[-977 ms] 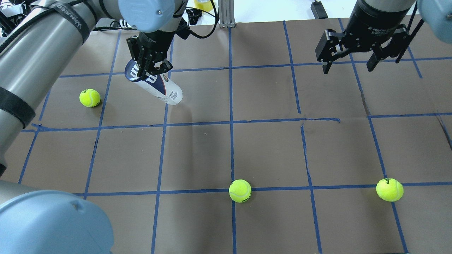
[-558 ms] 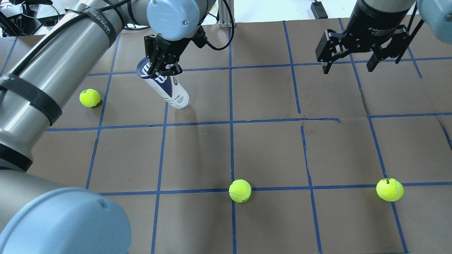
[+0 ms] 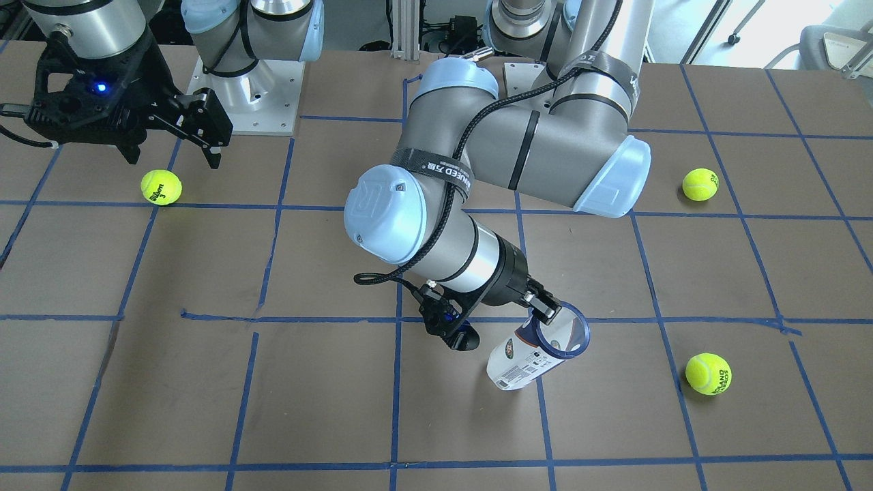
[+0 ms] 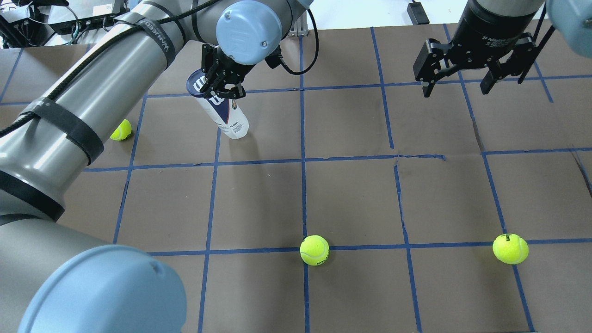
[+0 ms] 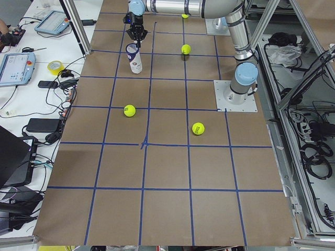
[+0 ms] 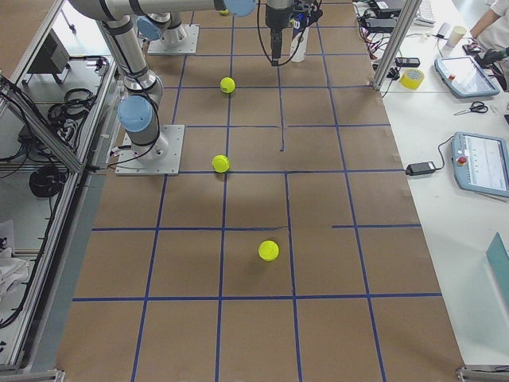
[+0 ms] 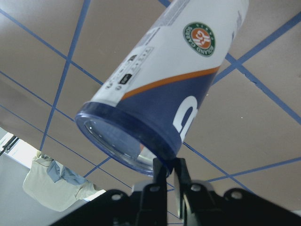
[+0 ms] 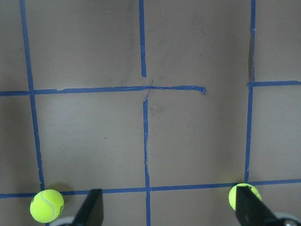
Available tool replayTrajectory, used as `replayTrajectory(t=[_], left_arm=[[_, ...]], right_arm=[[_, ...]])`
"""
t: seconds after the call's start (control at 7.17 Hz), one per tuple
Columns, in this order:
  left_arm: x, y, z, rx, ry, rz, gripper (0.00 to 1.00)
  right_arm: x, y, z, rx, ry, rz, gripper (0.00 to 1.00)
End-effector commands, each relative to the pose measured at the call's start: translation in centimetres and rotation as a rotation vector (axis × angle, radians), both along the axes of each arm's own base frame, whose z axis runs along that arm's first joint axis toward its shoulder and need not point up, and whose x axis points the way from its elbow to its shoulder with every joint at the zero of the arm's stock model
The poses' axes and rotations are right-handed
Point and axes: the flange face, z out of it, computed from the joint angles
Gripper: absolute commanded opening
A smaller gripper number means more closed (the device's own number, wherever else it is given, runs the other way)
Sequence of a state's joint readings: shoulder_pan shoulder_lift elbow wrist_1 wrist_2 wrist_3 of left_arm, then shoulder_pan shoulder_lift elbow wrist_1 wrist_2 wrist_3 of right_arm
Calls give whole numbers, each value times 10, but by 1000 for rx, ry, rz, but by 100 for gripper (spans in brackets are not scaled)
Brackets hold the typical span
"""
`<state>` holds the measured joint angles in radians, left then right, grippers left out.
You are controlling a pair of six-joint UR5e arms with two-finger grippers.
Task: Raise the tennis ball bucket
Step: 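Lower the upright can onto the table with the left gripper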
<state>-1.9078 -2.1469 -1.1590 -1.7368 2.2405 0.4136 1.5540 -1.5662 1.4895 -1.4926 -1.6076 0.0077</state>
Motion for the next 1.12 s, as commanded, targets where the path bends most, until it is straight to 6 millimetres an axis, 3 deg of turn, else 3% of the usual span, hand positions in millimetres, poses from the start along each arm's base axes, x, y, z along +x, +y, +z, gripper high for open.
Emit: replayTrajectory(t=[0.0, 0.28, 0.42, 0.56, 0.7, 0.98], left_arm=[[-6, -6, -11, -23, 7, -3, 0], [-14, -3, -14, -21, -8, -22, 0], [-15, -1, -13, -21, -8, -25, 16], [-17, -1, -15, -17, -6, -25, 78], [-17, 0, -14, -15, -4, -28, 81], [-15, 4, 6, -39, 11, -30, 82]], right_arm=[[0, 0, 0, 0, 0, 0, 100], [-1, 0, -3, 8, 0, -2, 100], [-1, 0, -3, 8, -2, -2, 100], [-1, 0, -4, 8, 0, -2, 100], [-1, 0, -4, 8, 0, -2, 100], [-1, 0, -3, 6, 0, -2, 100]])
